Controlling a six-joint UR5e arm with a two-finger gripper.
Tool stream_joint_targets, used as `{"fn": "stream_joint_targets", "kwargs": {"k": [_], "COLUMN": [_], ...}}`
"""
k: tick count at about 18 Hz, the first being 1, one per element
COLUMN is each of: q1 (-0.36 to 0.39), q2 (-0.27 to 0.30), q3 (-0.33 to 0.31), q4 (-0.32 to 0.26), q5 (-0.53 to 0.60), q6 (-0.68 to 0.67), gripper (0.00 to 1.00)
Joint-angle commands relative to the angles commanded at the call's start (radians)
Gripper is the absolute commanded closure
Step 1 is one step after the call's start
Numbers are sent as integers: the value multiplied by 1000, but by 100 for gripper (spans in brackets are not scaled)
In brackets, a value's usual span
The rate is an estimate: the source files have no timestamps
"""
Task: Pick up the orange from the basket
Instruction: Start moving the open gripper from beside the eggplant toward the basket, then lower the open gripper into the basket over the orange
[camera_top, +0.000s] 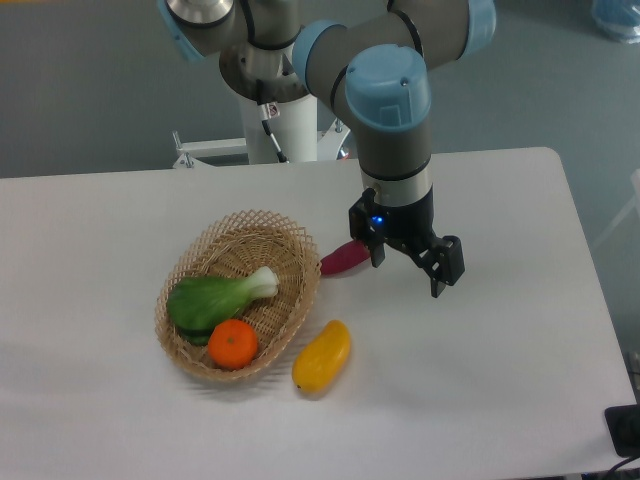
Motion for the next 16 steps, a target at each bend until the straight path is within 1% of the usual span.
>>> {"fn": "stream_joint_targets", "kwargs": {"k": [7, 10, 11, 12, 15, 16], "q1": [-11, -24, -31, -46, -130, -144], "q2": [-3, -12, -14, -21, -58, -61], "q3": [-6, -14, -27, -38, -23, -26], "q4": [9, 8, 9, 9, 9, 9], "q5": [-2, -32, -34, -32, -32, -37], "q6": [-5, -44, -84, -186, -375, -406], "gripper": [0, 0, 0, 0, 0, 0]}}
